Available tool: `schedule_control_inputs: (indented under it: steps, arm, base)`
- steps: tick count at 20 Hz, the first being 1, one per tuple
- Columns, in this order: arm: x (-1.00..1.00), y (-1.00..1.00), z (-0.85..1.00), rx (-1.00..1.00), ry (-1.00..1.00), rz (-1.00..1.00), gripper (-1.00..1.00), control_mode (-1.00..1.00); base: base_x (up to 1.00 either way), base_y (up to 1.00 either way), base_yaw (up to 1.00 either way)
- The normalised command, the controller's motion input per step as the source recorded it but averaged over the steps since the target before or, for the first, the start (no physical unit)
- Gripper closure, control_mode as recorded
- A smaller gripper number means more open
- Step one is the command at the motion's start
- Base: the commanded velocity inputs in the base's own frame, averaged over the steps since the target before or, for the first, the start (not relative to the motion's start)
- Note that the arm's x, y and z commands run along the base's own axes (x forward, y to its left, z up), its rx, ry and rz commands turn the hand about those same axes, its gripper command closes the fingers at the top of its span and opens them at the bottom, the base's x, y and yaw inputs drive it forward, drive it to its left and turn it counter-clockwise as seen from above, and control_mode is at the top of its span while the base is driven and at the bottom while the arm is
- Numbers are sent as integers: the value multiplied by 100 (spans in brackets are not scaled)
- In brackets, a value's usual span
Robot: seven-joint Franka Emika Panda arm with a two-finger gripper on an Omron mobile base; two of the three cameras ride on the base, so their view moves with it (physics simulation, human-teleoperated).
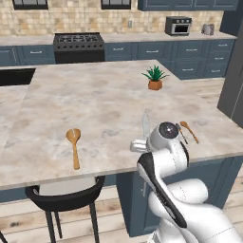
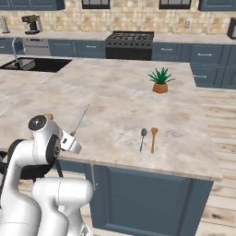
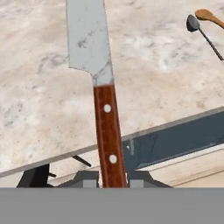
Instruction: Pick up the metallic utensils from the counter and place them in the open drawer. Make sure not to pick up any wooden utensils.
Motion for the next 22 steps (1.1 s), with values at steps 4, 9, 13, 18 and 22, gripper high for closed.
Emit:
schedule_control_inputs:
  steps: [4, 9, 13, 18, 22]
  arm:
    - [-100, -89, 0, 0, -17, -11, 100, -100]
    - [-19, -20, 1, 1, -2, -2, 100, 100]
    - [0, 0, 0, 0, 0, 0, 100, 100]
    - [0, 0, 0, 0, 0, 0, 100, 100]
    - [0, 0, 0, 0, 0, 0, 100, 100]
  base:
    - [0, 0, 0]
    - [-38, -80, -10]
    - [-3, -100, -12]
    - [6, -100, -10]
    - [21, -100, -11]
